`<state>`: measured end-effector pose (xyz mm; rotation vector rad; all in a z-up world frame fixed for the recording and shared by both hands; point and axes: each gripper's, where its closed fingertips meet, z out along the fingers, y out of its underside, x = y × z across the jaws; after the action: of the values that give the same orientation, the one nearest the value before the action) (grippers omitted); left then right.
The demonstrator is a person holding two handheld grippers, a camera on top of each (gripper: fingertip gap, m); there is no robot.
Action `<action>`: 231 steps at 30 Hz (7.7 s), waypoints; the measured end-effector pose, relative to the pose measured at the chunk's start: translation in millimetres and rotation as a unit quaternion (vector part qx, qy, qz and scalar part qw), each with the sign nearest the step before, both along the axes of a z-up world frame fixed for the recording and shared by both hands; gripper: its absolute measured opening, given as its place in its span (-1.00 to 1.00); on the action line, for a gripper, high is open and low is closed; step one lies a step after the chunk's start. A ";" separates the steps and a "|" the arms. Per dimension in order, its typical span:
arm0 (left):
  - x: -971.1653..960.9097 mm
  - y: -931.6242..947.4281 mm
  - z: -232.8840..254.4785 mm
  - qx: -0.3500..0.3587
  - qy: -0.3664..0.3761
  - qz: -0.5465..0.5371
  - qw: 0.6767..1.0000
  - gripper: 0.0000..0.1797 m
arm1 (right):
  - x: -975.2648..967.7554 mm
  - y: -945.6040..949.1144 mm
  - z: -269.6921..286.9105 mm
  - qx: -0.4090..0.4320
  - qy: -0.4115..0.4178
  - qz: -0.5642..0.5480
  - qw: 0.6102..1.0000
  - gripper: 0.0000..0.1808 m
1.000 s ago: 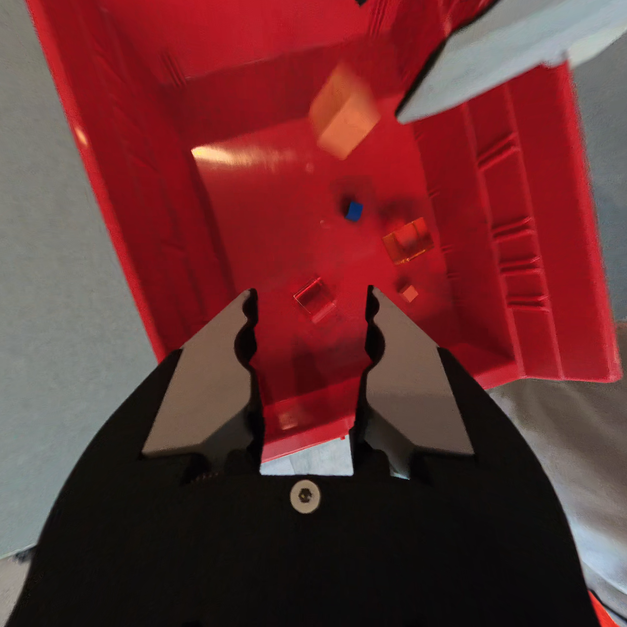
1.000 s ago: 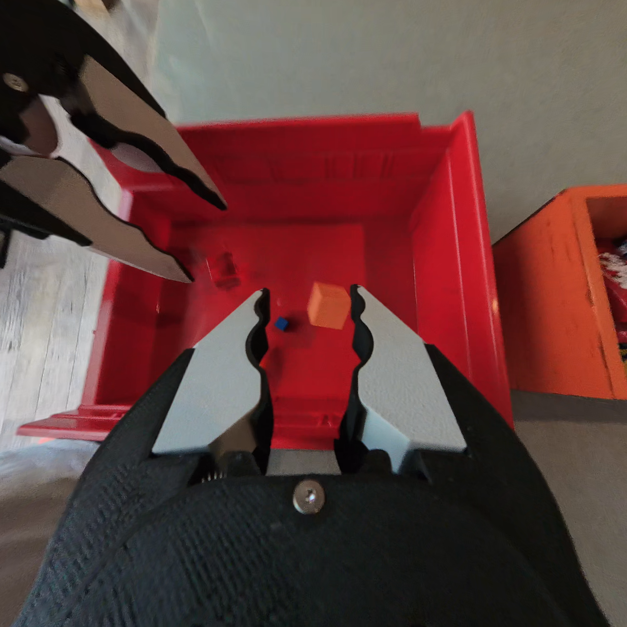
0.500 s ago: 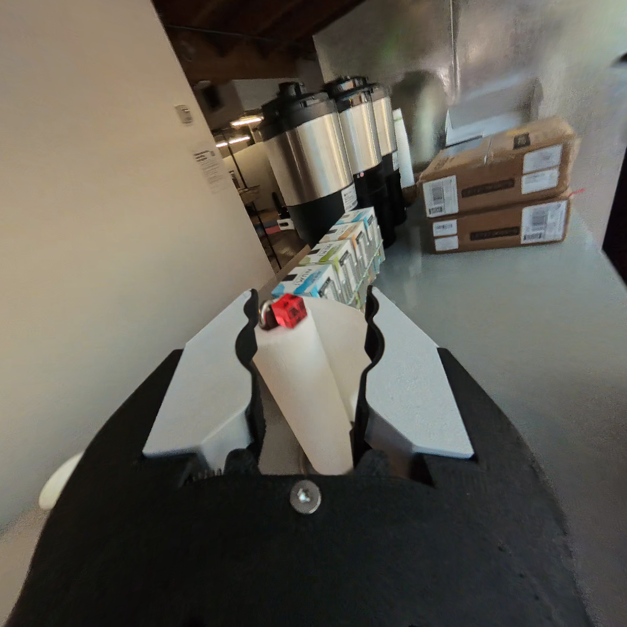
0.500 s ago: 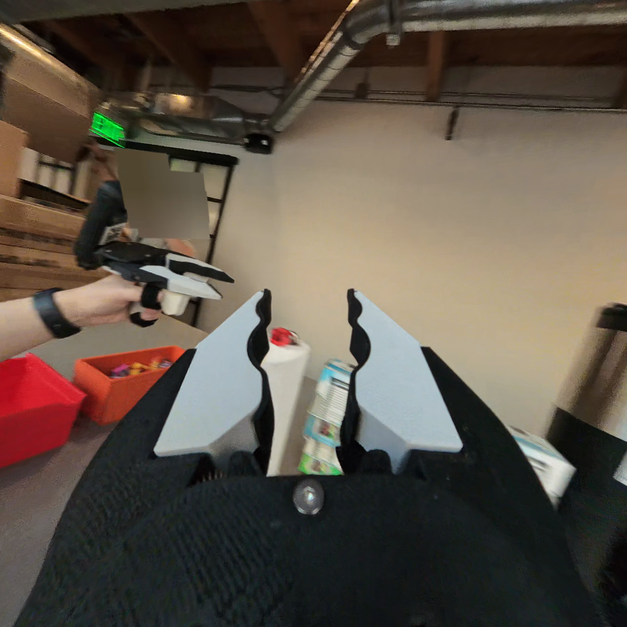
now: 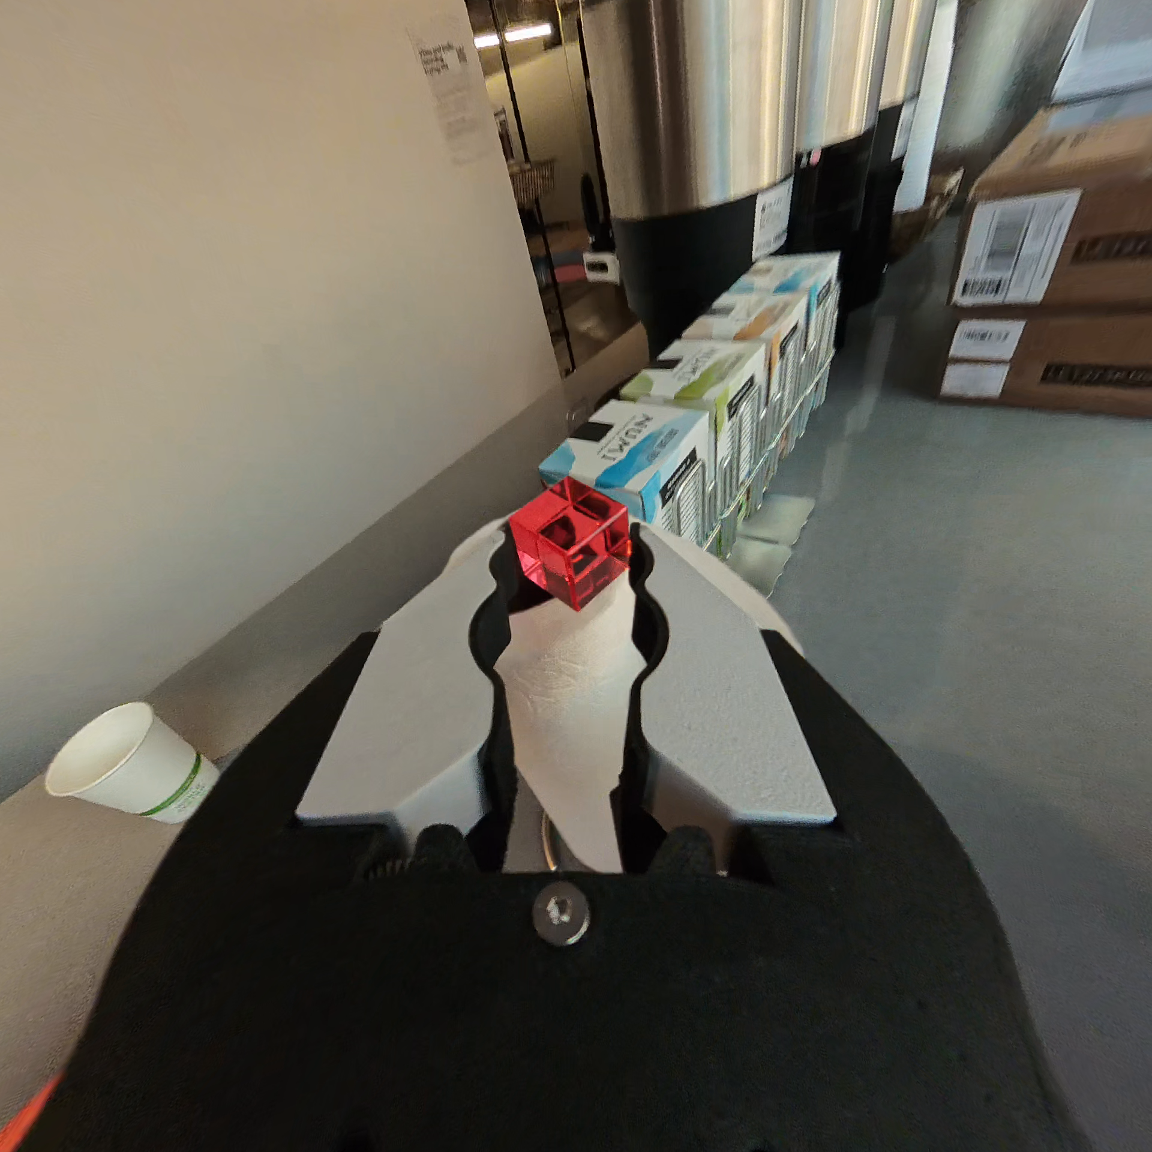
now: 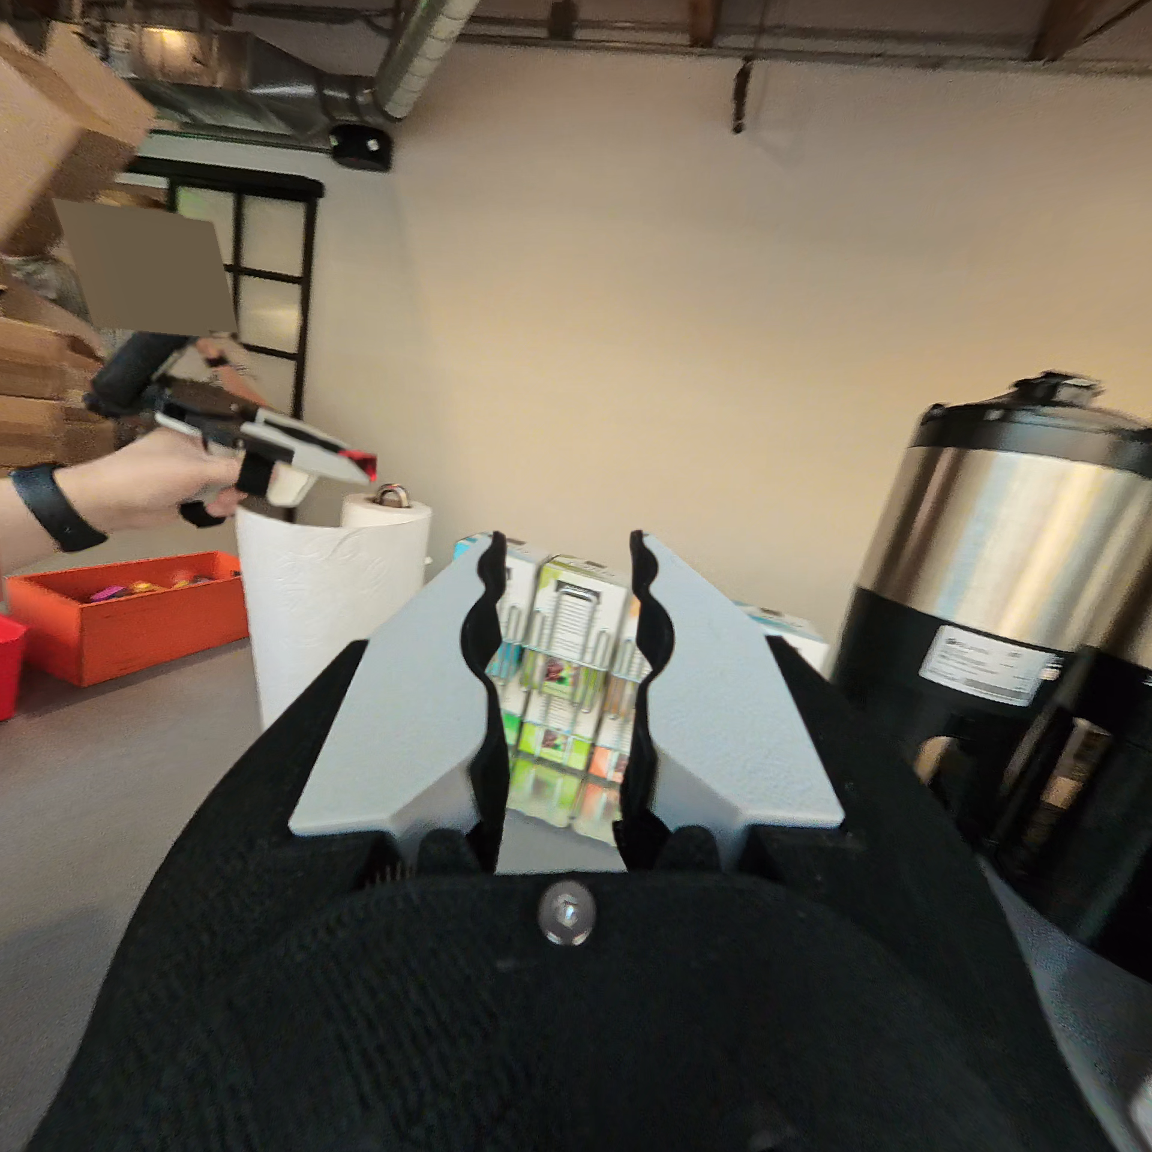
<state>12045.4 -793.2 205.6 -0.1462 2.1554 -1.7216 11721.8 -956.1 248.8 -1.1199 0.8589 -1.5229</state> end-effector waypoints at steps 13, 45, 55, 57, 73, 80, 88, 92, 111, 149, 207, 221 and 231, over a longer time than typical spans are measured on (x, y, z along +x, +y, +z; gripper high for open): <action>-110.1 407.0 -190.5 0.272 0.210 0.270 0.900 -0.62 | 108.0 243.8 -158.8 0.034 0.220 0.371 0.902 -0.58; -164.9 641.0 -144.3 -0.095 0.159 0.300 0.936 -0.53 | 172.9 691.8 -349.7 -0.421 0.548 0.500 0.522 -0.64; -130.4 631.5 -136.2 -0.096 0.159 0.285 0.940 -0.56 | 246.1 646.7 -243.1 -0.381 0.523 0.452 0.614 -0.74; -125.8 635.5 -136.0 -0.080 0.156 0.292 0.940 -0.55 | 299.1 608.7 -199.8 -0.358 0.536 0.399 0.652 -0.74; -87.4 636.4 -133.1 -0.069 0.168 0.307 0.934 -0.58 | 466.8 534.6 -248.6 -0.274 0.628 0.314 0.658 -0.74; -83.2 640.3 -138.4 -0.062 0.175 0.317 0.930 -0.58 | 480.0 537.8 -260.9 -0.242 0.624 0.327 0.667 -0.74; -81.5 639.9 -148.0 -0.063 0.190 0.315 0.928 -0.58 | 476.9 538.3 -279.0 -0.228 0.632 0.333 0.662 -0.74; -82.4 637.9 -147.1 -0.062 0.188 0.312 0.929 -0.59 | 474.4 540.5 -284.3 -0.225 0.629 0.335 0.664 -0.74; -83.0 632.8 -151.3 -0.045 0.197 0.308 0.930 -0.60 | 483.4 540.3 -297.5 -0.246 0.628 0.321 0.665 -0.68; -114.3 661.7 -150.9 -0.095 0.187 0.344 0.915 -0.62 | 270.2 690.1 -355.1 -0.246 0.608 0.416 0.629 -0.65; -110.8 667.7 -157.6 -0.089 0.206 0.339 0.914 -0.65 | 483.6 535.5 -280.2 -0.252 0.615 0.309 0.680 -0.38; -110.0 666.8 -158.5 -0.086 0.207 0.338 0.914 -0.65 | 480.0 535.4 -298.0 -0.269 0.607 0.316 0.678 -0.72; -109.2 663.4 -156.2 -0.086 0.205 0.334 0.916 -0.65 | 482.9 537.1 -281.4 -0.195 0.574 0.351 0.713 -0.72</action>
<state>11936.2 -129.8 49.3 -1.2344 1.8585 -1.5339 12204.7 -419.0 -32.6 -2.4511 0.6928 -0.1991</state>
